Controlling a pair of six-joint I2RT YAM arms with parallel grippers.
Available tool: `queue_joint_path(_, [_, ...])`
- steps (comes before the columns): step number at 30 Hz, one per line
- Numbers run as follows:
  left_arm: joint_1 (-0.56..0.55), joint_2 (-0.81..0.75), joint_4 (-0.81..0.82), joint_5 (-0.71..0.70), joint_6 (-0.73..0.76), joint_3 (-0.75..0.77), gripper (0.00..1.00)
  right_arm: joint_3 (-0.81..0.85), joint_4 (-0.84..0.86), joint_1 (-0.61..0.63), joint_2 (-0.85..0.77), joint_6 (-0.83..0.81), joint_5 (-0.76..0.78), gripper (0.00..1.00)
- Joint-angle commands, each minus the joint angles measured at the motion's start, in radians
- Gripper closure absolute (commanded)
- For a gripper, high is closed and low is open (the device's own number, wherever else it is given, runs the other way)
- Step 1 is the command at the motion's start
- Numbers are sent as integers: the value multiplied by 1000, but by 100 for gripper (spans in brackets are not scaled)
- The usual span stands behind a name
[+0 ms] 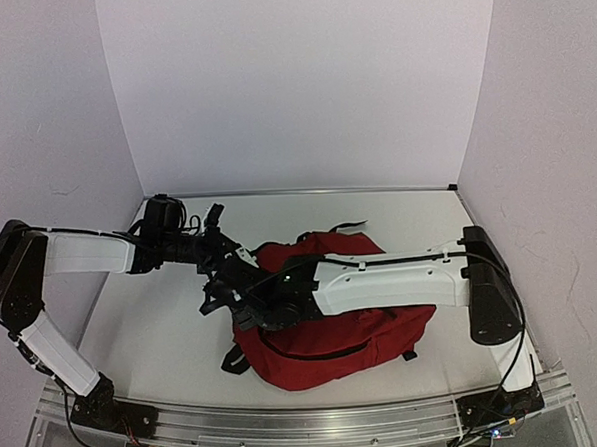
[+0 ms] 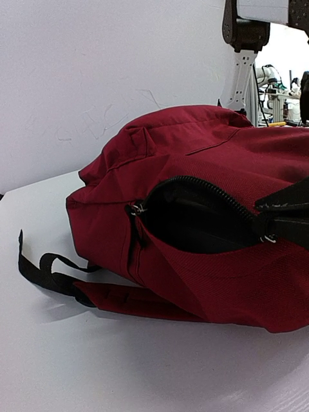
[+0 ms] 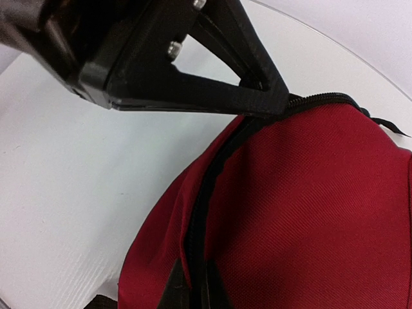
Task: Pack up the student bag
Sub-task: Zip the student bag at the center of the board.
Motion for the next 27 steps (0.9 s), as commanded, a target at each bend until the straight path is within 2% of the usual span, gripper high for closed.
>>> queue_joint_path(1, [6,-9,15,-13,29,95,100,-233,170,9,-269,-87,-226,100])
queue_joint_path(5, [7,29,56,13,22,121,100,-425,279,9,-455,-113,-361,100])
queue_joint_path(9, [4,92,105,66,1,166,100,-530,307,9,-516,-110,-478,100])
queue_joint_path(20, [4,175,155,87,11,238,100,-571,362,14,-589,-57,-739,100])
queue_joint_path(27, [48,169,169,65,12,244,100,-583,361,18,-638,-44,-814,100])
